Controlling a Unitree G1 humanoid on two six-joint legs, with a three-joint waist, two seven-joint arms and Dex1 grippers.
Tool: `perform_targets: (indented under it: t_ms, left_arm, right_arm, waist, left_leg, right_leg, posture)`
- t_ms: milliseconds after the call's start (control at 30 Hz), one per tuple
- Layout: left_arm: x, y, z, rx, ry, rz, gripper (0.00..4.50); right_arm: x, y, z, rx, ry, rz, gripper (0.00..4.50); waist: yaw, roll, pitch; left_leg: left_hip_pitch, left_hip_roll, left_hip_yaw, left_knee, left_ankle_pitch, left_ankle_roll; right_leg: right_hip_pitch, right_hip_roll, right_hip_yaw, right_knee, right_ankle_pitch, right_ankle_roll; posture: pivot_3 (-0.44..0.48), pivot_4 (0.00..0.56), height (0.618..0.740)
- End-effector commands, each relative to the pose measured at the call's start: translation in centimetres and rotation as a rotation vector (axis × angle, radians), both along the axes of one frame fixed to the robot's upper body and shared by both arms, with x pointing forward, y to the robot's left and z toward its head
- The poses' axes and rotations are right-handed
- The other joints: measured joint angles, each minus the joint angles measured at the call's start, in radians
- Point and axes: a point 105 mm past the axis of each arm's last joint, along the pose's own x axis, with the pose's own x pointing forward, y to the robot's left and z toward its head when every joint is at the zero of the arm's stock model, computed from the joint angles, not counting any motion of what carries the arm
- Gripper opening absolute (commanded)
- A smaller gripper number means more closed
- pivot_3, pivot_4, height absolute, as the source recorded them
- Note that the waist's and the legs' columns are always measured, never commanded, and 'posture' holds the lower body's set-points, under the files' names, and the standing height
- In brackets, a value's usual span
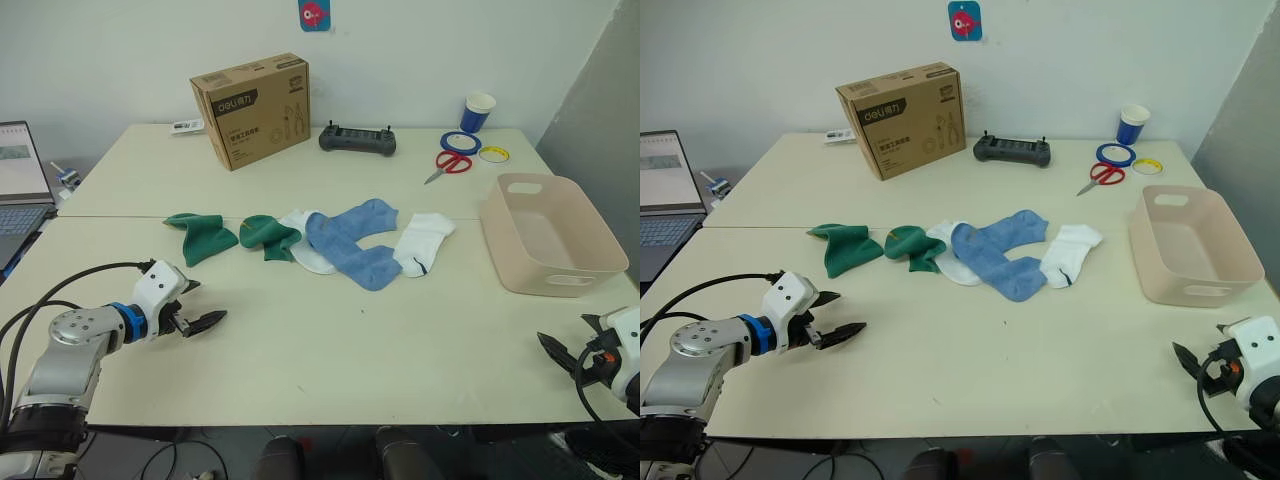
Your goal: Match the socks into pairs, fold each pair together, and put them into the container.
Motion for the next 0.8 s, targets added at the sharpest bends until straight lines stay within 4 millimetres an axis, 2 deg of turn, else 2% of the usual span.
perform_targets:
  t_ms: [33,367,533,800]
  left_arm:
    - [0.4,-0.4,0.7,-0.017,-0.026,-0.018,4.5]
    - [1.1,-1.1,2.6,-0.134,-0.12,-0.041,4.5]
    - [1.2,-1.2,2.8,-0.207,-0.135,-0.031,4.5]
    - [0.4,-1.2,1.9,-0.222,-0.088,-0.05,4.5]
  right_arm:
    - [0.1,-0.1,0.8,-0.03,-0.037,0.008,4.47]
    - [0.4,-0.8,1.2,-0.031,-0.111,-0.053,4.47]
    - [0.4,-0.7,0.9,-0.027,-0.108,-0.049,4.47]
    - [-0.1,0.3,1.0,-0.005,-0.098,0.0,4.47]
  waist:
    - [0.0,0.0,0.0]
    - [-0.004,0.0,0.0]
    - [-0.003,-0.001,0.0]
    - [-0.003,-0.001,0.0]
  left_leg:
    - [0.0,0.0,0.0,0.0,0.0,0.0]
    - [0.0,0.0,-0.001,0.0,0.0,0.0]
    - [0.0,0.0,-0.001,0.001,0.0,0.0]
    - [0.0,0.0,-0.001,0.001,0.0,0.0]
  right_leg:
    - [0.0,0.0,0.0,0.0,0.0,0.0]
    - [0.001,0.0,-0.001,0.0,0.001,0.002]
    - [0.001,0.0,-0.001,0.0,0.002,0.003]
    - [0.001,0.0,-0.001,0.0,0.002,0.003]
  posture:
    - [0.0,0.15,0.723]
    - [0.0,0.15,0.723]
    - [0.0,0.15,0.723]
    - [0.0,0.15,0.723]
